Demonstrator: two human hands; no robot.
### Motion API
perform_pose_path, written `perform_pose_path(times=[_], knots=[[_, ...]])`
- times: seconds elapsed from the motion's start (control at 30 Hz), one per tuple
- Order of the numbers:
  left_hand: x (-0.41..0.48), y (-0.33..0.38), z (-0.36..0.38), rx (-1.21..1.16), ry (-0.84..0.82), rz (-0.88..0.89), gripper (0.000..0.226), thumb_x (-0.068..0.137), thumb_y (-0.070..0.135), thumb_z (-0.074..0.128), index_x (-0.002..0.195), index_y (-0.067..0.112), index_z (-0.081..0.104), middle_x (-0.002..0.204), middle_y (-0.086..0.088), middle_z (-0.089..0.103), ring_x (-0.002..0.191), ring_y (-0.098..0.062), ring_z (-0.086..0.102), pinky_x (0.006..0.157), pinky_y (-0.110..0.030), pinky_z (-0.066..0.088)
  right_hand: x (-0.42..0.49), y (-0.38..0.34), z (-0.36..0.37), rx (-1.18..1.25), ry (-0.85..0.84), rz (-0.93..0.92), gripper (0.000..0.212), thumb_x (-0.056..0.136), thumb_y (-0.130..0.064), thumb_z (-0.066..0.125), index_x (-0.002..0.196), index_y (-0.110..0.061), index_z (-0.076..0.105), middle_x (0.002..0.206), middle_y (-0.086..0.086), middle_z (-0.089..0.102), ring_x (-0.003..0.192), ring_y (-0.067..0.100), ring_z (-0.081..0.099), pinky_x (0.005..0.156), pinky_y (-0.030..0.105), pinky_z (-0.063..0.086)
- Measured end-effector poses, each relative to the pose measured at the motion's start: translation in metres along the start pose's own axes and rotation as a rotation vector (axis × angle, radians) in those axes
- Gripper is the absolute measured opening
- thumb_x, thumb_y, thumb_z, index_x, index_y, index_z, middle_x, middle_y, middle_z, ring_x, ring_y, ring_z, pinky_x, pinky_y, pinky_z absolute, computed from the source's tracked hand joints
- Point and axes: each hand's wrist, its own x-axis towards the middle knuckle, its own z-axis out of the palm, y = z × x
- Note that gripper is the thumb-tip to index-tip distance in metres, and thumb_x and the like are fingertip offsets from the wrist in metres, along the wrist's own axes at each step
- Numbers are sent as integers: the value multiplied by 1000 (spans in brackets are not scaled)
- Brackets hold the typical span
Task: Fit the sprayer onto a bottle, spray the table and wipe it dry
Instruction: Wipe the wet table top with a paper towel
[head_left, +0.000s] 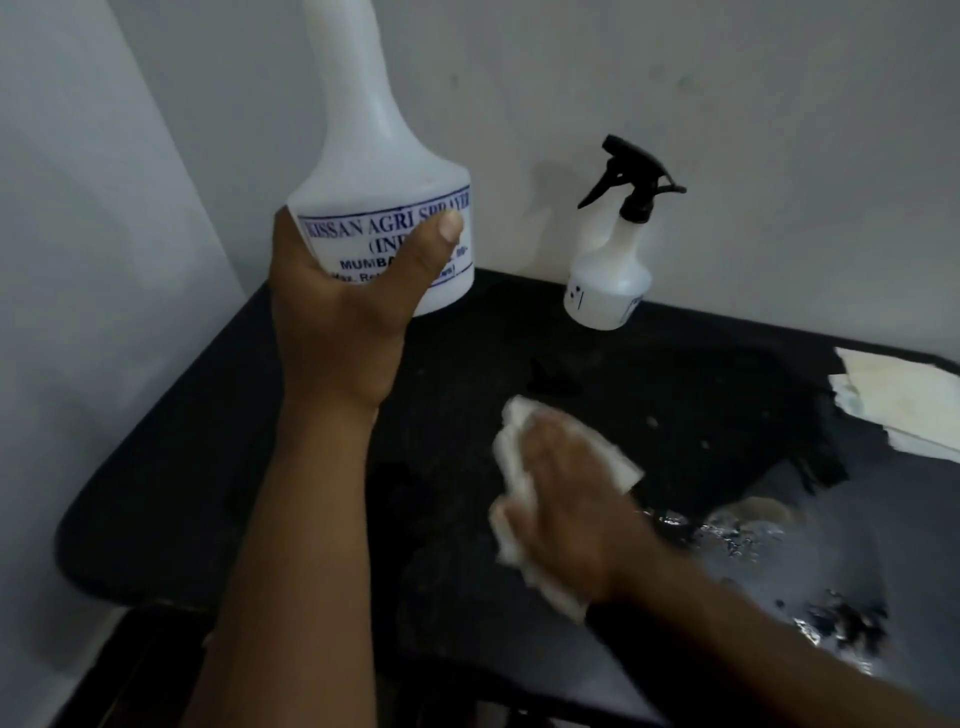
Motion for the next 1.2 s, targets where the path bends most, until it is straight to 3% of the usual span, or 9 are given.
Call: perform_pose_path(times=[0.13, 0.27, 0.4, 0.5, 0.57, 0.67, 0.8, 1.1, 1.2], knots=[[-1, 5, -14, 1, 27, 17, 64, 75, 32, 81, 129, 9, 56, 118, 2, 71, 109, -7, 72, 88, -24, 58, -24, -53, 4, 114, -148, -328, 92, 87, -74, 23, 153, -11, 8, 162, 6, 1, 148, 15, -9, 119, 41, -5], [-1, 9, -26, 5, 65, 24, 58, 77, 28, 80, 126, 9, 58, 116, 2, 72, 108, -7, 72, 88, -24, 58, -10, -20, -39, 786, 21, 69, 77, 81, -74, 38, 147, -40, 19, 156, -20, 17, 140, -10, 19, 117, 28, 22], [1, 9, -21, -22, 67, 0, 57, 75, 27, 80, 124, 9, 58, 111, 4, 73, 104, -6, 73, 85, -23, 59, -9, 15, -57, 629, 350, 259, 50, 88, -49, 51, 136, -34, 46, 136, -13, 52, 117, -3, 53, 99, 34, 49], [0, 7, -14, -21, 31, -8, 63, 75, 28, 81, 128, 4, 57, 115, 0, 72, 105, -8, 73, 86, -23, 58, -27, -18, -39, 527, 59, -81, 41, 92, -54, 43, 132, -44, 40, 135, -26, 48, 120, -15, 44, 105, 30, 42], [-2, 7, -10, -7, 14, -10, 67, 75, 29, 81, 130, 2, 56, 118, -4, 72, 106, -10, 73, 87, -25, 59, -39, -50, -12, 324, -165, -364, 61, 96, -57, 33, 148, -27, 29, 157, -2, 30, 145, 10, 23, 118, 38, 23], [-1, 7, -11, 31, 7, -5, 71, 74, 31, 81, 133, 1, 53, 122, -7, 70, 108, -10, 72, 87, -25, 59, -35, -78, 14, 43, -132, -523, 71, 98, -56, 25, 152, -10, 15, 162, 11, 6, 149, 19, -5, 120, 42, 1], [2, 6, -20, 16, 57, 9, 67, 76, 29, 81, 131, 1, 55, 119, -5, 72, 106, -10, 73, 86, -25, 59, 34, -81, 20, 96, -87, -417, 70, 97, -55, 24, 152, -13, 19, 161, 11, 15, 149, 23, 7, 120, 41, 2], [1, 3, -32, -5, 78, 12, 70, 74, 26, 81, 134, 0, 54, 119, -4, 72, 104, -8, 73, 83, -22, 59, 212, 36, 2, -3, 64, 186, 77, 94, -63, 20, 150, -9, 21, 160, 17, 15, 147, 30, 12, 118, 46, 8], [4, 7, -30, -22, 79, 21, 72, 73, 27, 82, 133, -1, 54, 118, -5, 72, 103, -8, 74, 84, -23, 59, 216, 18, -1, -13, 39, 147, 76, 95, -60, 25, 149, -7, 23, 159, 17, 17, 147, 30, 13, 119, 45, 8]])
